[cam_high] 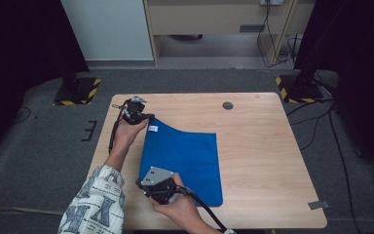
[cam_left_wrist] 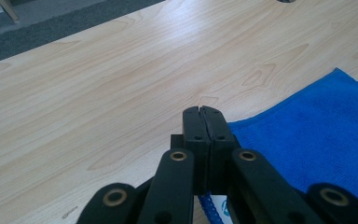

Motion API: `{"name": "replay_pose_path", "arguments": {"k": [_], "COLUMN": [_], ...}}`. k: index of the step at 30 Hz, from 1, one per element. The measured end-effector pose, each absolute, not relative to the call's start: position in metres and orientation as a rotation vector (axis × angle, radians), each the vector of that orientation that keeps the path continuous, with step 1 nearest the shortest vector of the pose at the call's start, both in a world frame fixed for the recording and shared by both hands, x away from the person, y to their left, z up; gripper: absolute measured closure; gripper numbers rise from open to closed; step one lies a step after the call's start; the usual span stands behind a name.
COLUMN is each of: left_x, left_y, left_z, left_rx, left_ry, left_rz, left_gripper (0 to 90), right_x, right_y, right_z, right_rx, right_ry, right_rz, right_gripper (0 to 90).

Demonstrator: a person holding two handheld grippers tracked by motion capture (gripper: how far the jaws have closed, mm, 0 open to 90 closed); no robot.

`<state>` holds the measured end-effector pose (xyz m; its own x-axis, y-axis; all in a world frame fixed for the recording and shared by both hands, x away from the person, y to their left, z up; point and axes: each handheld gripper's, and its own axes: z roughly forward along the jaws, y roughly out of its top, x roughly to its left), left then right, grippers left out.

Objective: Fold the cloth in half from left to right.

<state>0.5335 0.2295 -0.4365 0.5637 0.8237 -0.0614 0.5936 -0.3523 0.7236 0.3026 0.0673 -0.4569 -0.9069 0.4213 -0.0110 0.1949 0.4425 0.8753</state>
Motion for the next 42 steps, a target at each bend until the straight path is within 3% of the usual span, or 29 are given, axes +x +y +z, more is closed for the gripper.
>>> {"name": "replay_pose_path", "arguments": {"k": [27, 42], "left_x": [0.530, 0.535], "left_y": [0.256, 0.211], "left_z": [-0.422, -0.439], "left_rx": [2.072, 2.094], "left_ry": [1.157, 1.120], "left_rz": [0.438, 0.388], "left_gripper": [89.2, 89.1], "right_x": [0.302, 0.297], "right_y": [0.095, 0.054], "right_z": [-0.449, -0.461], "right_rx": [0.547, 0.613], "right_ry": [2.445, 2.418], "right_rz": [1.525, 1.510], "right_gripper": [87.5, 87.4]}}
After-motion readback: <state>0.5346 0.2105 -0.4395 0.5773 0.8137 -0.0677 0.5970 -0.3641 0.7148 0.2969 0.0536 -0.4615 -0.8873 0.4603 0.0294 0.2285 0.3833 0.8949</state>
